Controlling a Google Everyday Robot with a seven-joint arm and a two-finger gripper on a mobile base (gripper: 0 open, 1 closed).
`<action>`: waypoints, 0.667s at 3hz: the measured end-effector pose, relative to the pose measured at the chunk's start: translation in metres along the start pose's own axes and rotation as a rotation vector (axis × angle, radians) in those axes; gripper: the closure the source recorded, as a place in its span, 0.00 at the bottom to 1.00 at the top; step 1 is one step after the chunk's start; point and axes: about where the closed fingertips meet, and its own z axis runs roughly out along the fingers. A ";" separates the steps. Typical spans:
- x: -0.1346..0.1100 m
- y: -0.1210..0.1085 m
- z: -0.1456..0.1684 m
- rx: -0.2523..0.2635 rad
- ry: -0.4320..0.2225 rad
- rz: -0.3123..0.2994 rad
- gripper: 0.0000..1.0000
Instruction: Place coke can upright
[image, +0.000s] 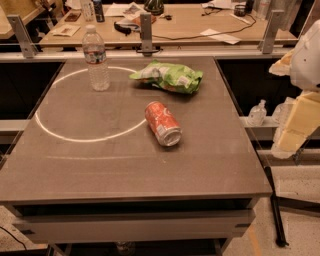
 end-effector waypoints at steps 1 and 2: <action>0.000 0.000 0.000 0.000 0.000 0.000 0.00; -0.003 -0.002 -0.003 -0.001 -0.018 0.014 0.00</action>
Offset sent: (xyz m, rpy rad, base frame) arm 0.0026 0.0035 0.0037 0.0511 0.0207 -0.0210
